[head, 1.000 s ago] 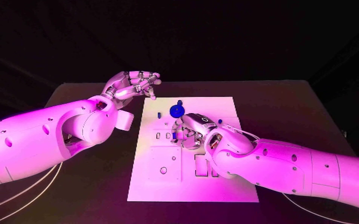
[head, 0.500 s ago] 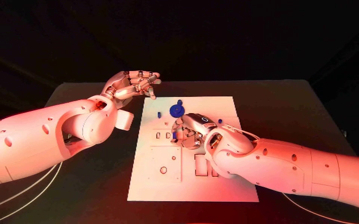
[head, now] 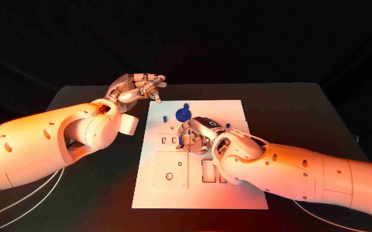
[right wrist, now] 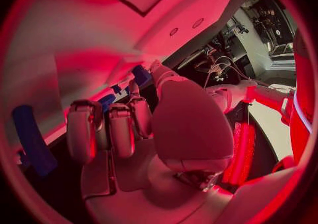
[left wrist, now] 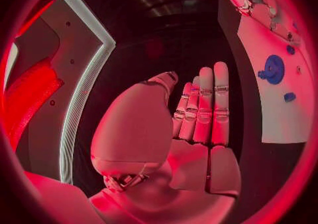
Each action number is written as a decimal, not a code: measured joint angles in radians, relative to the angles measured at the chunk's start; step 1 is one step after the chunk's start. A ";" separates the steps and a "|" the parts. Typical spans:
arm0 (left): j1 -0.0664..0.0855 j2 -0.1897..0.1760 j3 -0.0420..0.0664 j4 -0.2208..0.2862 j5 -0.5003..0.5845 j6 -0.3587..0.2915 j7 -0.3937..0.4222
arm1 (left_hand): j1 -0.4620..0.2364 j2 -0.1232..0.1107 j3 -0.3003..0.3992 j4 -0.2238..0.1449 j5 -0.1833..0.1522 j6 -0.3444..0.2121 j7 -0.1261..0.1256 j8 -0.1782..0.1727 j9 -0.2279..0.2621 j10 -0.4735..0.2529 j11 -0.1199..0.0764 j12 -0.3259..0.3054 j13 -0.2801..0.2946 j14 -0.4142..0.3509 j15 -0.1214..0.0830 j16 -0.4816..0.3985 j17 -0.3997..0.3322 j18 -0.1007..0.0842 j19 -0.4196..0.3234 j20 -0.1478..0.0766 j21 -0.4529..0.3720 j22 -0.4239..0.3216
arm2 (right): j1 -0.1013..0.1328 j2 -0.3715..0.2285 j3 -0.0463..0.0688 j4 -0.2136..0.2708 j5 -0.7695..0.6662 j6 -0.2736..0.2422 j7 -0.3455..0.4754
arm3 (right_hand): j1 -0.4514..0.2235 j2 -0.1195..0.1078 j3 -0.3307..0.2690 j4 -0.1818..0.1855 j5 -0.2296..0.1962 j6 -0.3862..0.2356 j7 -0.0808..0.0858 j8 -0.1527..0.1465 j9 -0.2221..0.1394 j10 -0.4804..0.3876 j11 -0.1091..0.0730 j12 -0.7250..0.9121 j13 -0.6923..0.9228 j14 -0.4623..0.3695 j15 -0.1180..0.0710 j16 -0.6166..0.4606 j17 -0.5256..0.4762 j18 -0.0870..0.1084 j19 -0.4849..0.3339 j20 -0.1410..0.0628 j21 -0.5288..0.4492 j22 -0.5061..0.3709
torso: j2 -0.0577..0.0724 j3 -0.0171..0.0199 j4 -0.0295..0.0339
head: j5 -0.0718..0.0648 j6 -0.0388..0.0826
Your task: Assemble the parts on the task board
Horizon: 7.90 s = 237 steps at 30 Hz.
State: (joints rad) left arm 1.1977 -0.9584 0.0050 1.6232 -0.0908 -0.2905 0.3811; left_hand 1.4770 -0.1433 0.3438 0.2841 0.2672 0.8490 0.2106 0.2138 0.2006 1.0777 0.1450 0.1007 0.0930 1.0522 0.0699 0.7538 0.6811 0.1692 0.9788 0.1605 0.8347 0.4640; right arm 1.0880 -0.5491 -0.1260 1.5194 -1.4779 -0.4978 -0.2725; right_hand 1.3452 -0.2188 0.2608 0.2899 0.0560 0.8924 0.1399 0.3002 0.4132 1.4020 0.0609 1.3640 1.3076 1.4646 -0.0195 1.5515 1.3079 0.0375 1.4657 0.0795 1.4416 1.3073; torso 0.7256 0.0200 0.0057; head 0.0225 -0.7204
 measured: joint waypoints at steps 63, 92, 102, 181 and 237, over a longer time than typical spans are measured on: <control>0.075 0.189 -0.028 -0.154 -0.817 0.466 -0.848 | -0.353 0.063 -0.159 0.013 -0.003 -0.036 -0.093 0.464 0.366 -0.068 -0.097 0.891 0.608 0.413 -0.077 0.721 0.627 -0.031 0.236 -0.068 0.462 0.507 | 0.237 -0.409 0.023 0.145 0.787 -0.060 0.372 | 0.096 0.081 -0.260 0.001 0.198 -0.106 0.042 -0.076 -0.050 -0.166 0.034 -0.118 -0.101 0.002 0.045 -0.081 -0.001 0.032 -0.053 0.039 -0.282 0.000 | -0.013 0.0025 -0.0007 | 0.011 -0.006; 0.089 0.280 -0.048 -0.198 -0.862 0.526 -0.892 | -0.375 0.075 -0.165 0.013 -0.006 -0.039 -0.096 0.470 0.382 -0.064 -0.100 0.896 0.615 0.417 -0.081 0.721 0.627 -0.047 0.239 -0.072 0.462 0.517 | 0.239 -0.386 0.023 0.138 0.733 -0.066 0.317 | 0.081 0.087 -0.266 0.001 0.202 -0.106 0.042 -0.076 -0.051 -0.173 0.034 -0.126 -0.112 0.002 0.044 -0.093 0.000 0.047 -0.068 0.039 -0.317 -0.006 | -0.012 0.0014 -0.0029 | -0.002 -0.022; 0.089 0.288 -0.050 -0.199 -0.863 0.549 -0.894 | -0.379 0.079 -0.165 0.013 -0.006 -0.043 -0.100 0.473 0.384 -0.061 -0.104 0.901 0.621 0.417 -0.081 0.721 0.627 -0.046 0.243 -0.075 0.462 0.527 | 0.239 -0.381 0.023 0.135 0.727 -0.066 0.313 | 0.081 0.087 -0.266 0.001 0.202 -0.106 0.042 -0.076 -0.051 -0.173 0.034 -0.126 -0.112 0.002 0.044 -0.093 0.000 0.047 -0.068 0.039 -0.321 -0.007 | -0.014 0.0014 -0.0017 | -0.005 -0.027; 0.088 0.217 -0.060 -0.158 -0.740 0.472 -0.879 | -0.206 -0.112 0.332 0.033 0.054 0.014 -0.145 0.529 0.460 0.142 -0.159 0.959 0.729 0.413 -0.134 0.795 0.626 -0.078 0.379 -0.119 0.573 0.729 | 0.235 -0.372 0.023 0.122 0.716 -0.063 0.303 | 0.076 0.093 -0.269 0.004 0.202 -0.106 0.042 -0.076 -0.051 -0.172 0.035 -0.126 -0.114 0.002 0.044 -0.101 0.000 0.047 -0.071 0.042 -0.333 -0.016 | -0.015 0.0037 0.0002 | -0.004 -0.043; 0.081 0.267 -0.098 -0.176 -0.955 0.440 -0.906 | -0.294 -0.133 0.320 0.016 0.198 0.063 -0.166 0.510 0.611 0.210 -0.180 0.999 0.792 0.413 -0.149 0.791 0.626 -0.093 0.422 -0.136 0.601 0.797 | 0.229 -0.356 0.022 0.113 0.696 -0.042 0.294 | 0.038 0.104 -0.283 0.001 0.190 -0.106 0.042 -0.072 -0.051 -0.176 0.038 -0.126 -0.122 0.002 0.044 -0.103 0.000 0.047 -0.075 0.039 -0.348 -0.022 | -0.014 0.0021 -0.0021 | 0.011 -0.063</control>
State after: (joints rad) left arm 1.2789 -0.6911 -0.0929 1.4471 -1.0458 0.1494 -0.5249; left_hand 1.1830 -0.2761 0.6640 0.3002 0.4648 0.9123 0.0444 0.7242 0.8117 1.2875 -0.0353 1.0998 0.8852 1.4651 -0.0787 1.5448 1.3074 0.0759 1.4009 0.0249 1.4359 1.2612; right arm 1.3168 -0.9049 -0.1040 1.6322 -0.7817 -0.5398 0.0219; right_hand 1.3830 -0.1145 -0.0217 0.2911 0.2460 0.7861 0.1819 0.2282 0.3620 1.2262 0.0991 1.2381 1.1852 1.4664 0.0249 1.4486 1.3075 0.0846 1.3910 0.1182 1.0939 1.2854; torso 0.7118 0.0221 0.0035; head 0.0337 -0.7837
